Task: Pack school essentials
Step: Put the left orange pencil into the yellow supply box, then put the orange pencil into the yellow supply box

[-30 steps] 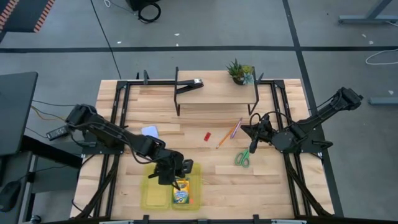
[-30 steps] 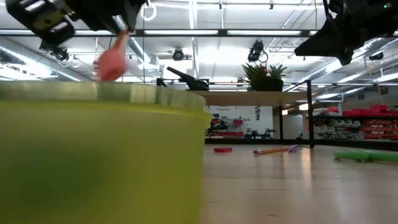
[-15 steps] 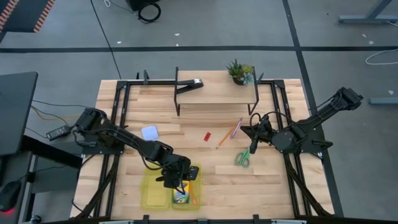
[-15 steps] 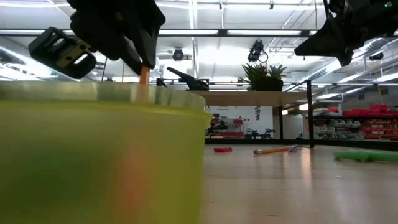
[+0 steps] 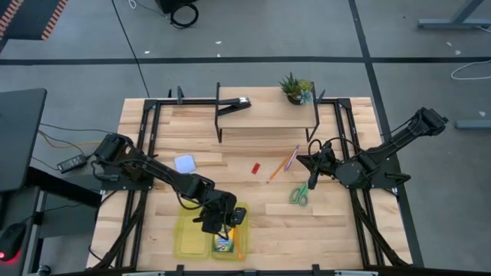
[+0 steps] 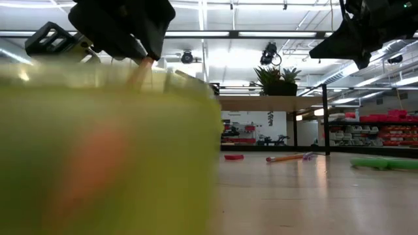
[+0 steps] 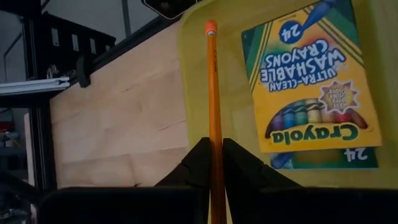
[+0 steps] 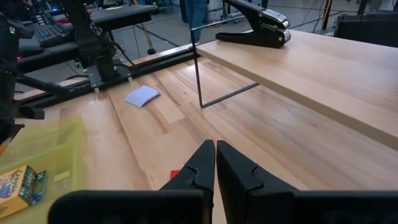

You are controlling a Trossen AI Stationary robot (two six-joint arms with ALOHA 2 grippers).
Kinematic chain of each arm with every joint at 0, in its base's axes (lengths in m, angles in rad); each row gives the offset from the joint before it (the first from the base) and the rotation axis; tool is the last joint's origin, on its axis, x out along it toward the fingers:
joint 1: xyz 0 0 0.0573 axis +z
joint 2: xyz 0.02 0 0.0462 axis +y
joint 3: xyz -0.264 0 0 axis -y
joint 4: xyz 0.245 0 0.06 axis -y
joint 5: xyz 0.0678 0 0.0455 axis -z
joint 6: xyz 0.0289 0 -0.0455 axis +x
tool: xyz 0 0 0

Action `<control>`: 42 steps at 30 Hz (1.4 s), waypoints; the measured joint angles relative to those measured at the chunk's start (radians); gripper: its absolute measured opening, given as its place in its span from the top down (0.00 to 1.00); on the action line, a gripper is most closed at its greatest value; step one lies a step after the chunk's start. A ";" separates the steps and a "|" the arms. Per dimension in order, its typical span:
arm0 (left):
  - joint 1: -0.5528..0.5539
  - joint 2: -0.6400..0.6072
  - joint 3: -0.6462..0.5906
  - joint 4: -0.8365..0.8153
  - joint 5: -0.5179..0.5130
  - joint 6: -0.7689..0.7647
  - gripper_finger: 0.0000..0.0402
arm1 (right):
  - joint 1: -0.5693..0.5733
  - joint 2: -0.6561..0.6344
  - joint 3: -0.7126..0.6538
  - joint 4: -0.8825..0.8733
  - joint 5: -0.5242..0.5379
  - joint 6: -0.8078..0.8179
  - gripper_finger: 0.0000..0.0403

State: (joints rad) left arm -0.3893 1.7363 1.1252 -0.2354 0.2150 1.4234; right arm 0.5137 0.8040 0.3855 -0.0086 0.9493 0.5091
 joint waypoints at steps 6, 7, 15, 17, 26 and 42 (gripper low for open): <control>0.000 0.000 0.000 0.002 0.023 -0.005 0.89 | 0.000 0.000 0.000 0.000 0.000 0.000 0.94; 0.000 0.000 0.000 0.002 0.023 -0.005 0.89 | 0.000 0.000 0.000 0.000 0.000 0.000 0.94; 0.000 0.000 0.000 0.001 0.025 -0.005 0.89 | 0.000 0.000 0.000 0.000 0.000 0.001 0.94; 0.000 0.000 0.000 0.001 0.025 -0.001 0.87 | 0.000 0.000 0.000 0.000 0.000 0.001 0.94; 0.009 0.000 0.000 0.001 0.025 -0.010 0.66 | 0.000 0.000 0.000 0.000 0.000 0.002 0.94; 0.116 0.029 0.001 0.213 0.009 -0.572 0.68 | -0.001 0.000 0.000 0.000 0.030 0.000 0.94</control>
State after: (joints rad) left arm -0.2728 1.7652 1.1259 -0.0225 0.2243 0.8517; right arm 0.5129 0.8036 0.3855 -0.0084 0.9791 0.5096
